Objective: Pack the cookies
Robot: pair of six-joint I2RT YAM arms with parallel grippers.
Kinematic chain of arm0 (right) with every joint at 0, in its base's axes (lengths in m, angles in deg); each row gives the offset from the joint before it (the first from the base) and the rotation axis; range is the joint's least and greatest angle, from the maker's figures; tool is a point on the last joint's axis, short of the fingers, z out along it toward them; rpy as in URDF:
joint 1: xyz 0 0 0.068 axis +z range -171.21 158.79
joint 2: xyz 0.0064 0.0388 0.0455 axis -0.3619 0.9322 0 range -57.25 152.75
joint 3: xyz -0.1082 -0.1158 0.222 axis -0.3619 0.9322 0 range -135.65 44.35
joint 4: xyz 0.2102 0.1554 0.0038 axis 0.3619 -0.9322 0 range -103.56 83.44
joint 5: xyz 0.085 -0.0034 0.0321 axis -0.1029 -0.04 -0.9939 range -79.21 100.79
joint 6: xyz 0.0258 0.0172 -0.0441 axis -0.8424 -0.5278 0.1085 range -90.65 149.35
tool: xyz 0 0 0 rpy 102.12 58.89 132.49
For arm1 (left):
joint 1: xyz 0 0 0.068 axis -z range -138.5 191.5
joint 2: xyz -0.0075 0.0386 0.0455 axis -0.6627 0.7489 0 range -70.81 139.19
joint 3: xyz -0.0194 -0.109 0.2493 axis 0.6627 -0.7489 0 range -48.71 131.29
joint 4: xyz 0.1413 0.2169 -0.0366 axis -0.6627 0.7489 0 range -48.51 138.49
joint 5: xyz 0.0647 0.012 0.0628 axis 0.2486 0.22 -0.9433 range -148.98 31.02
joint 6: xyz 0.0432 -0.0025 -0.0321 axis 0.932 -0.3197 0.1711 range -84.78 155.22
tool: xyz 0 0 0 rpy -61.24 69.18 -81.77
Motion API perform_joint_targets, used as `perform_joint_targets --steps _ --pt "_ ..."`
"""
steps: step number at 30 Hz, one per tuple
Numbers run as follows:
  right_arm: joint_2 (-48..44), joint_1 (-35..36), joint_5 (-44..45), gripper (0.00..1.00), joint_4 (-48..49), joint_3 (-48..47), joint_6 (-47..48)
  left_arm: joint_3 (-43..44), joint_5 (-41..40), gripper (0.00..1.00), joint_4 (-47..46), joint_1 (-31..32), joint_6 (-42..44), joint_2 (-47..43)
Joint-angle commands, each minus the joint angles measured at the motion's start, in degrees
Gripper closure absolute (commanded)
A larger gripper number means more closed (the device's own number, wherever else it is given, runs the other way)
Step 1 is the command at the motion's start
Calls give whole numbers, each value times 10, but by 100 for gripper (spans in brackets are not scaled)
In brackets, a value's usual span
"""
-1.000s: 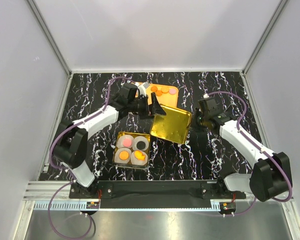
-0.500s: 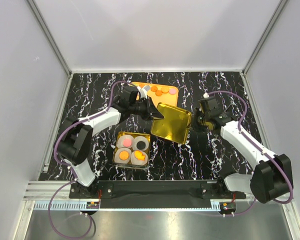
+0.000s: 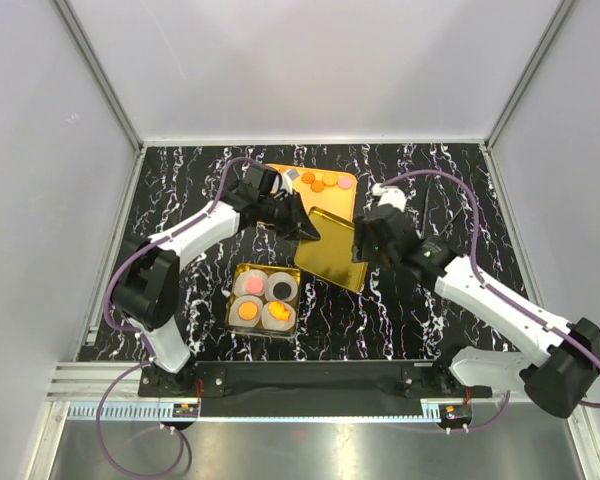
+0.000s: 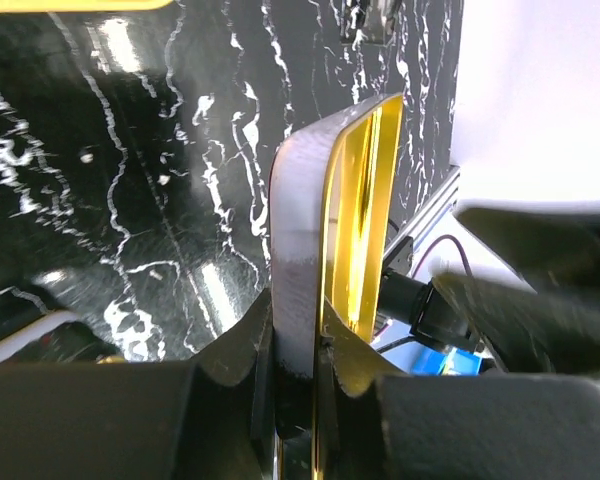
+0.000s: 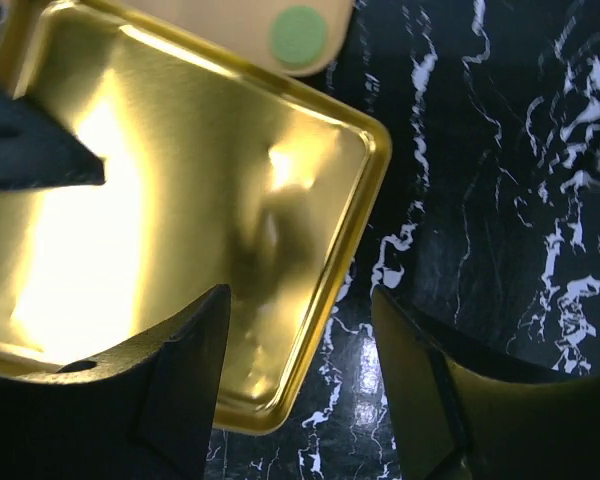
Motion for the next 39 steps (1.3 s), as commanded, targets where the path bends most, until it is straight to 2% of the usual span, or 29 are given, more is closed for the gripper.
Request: perform_joint_targets --steps 1,6,14,19,22,27,37,39 --pt "-17 87 139 34 -6 -43 54 41 2 100 83 -20 25 -12" --pt "-9 231 203 33 2 -65 118 65 13 100 137 -37 36 -11" --pt "121 378 285 31 -60 -150 170 87 18 100 171 -43 33 -12" --pt "208 398 311 31 -75 -185 190 85 23 100 170 -43 28 -16" --pt "241 397 353 32 -91 -199 193 82 26 100 171 -44 28 -20" --pt "263 396 403 31 -62 -184 241 73 34 100 172 -44 28 -37" --pt "314 386 435 51 -1 -179 299 57 46 100 168 -44 25 -61" --pt "321 384 457 60 -3 -183 304 52 51 100 164 -45 24 -64"
